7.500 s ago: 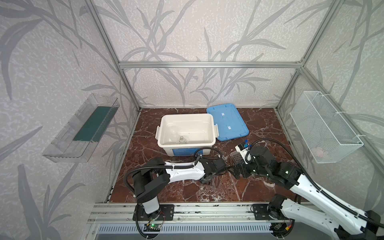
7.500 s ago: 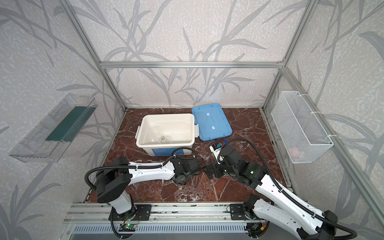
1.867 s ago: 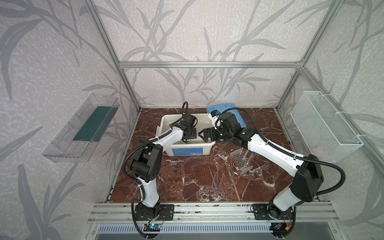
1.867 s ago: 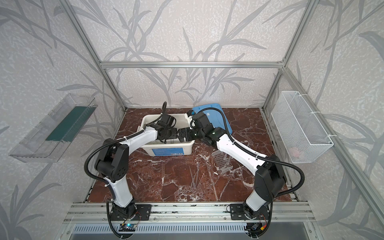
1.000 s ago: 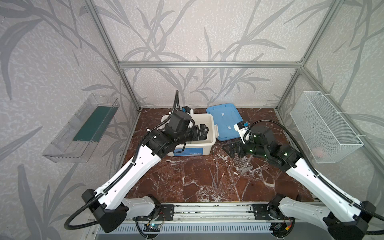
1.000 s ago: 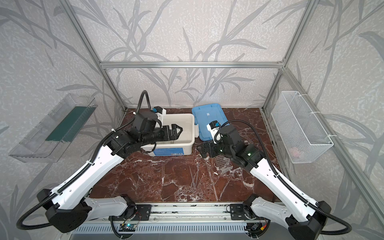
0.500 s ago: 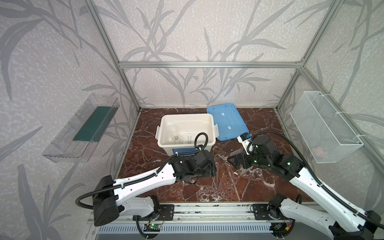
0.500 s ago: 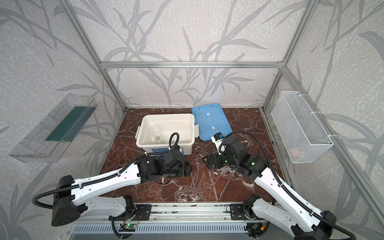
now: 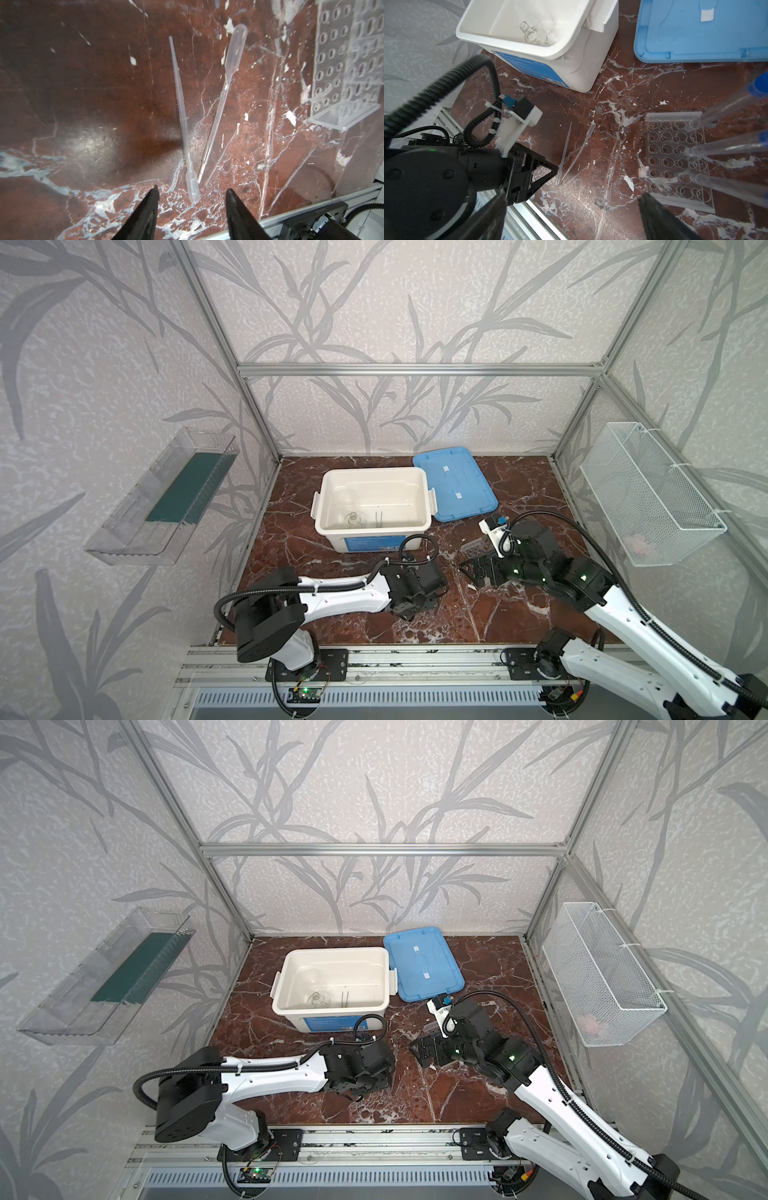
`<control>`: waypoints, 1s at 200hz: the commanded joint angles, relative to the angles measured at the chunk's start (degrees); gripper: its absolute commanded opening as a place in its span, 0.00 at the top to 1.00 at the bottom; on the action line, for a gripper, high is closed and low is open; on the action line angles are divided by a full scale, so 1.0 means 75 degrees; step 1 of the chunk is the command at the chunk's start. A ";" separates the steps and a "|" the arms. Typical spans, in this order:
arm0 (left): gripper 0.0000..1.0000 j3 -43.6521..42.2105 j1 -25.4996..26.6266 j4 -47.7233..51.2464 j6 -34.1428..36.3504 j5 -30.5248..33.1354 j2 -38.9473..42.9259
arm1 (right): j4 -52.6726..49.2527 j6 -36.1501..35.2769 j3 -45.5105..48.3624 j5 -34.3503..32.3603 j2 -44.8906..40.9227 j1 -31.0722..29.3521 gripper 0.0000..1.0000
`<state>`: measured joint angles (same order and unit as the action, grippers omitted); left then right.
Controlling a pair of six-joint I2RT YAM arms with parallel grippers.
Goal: Organize the chemistry lab equipment
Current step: 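Lower the left gripper onto the long clear pipette and close it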
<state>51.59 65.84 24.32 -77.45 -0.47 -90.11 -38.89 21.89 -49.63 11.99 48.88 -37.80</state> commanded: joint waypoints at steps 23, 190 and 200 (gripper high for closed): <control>0.51 0.0811 -0.0002 0.0636 -0.0256 -0.0580 -0.0989 | 0.0098 0.0058 0.0214 -0.0110 -0.0059 -0.0002 0.03; 0.91 0.0646 -0.0093 0.0878 -0.0559 -0.0492 -0.0981 | 0.0130 -0.0027 0.0358 -0.0368 -0.0278 0.0001 0.03; 0.95 0.0640 -0.0096 0.0928 -0.0580 -0.0436 -0.0926 | 0.0145 -0.0024 0.0359 -0.0365 -0.0283 0.0001 0.03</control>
<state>57.23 65.54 29.34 -79.79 -5.54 -98.91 -38.79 22.22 -47.70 9.85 47.55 -37.80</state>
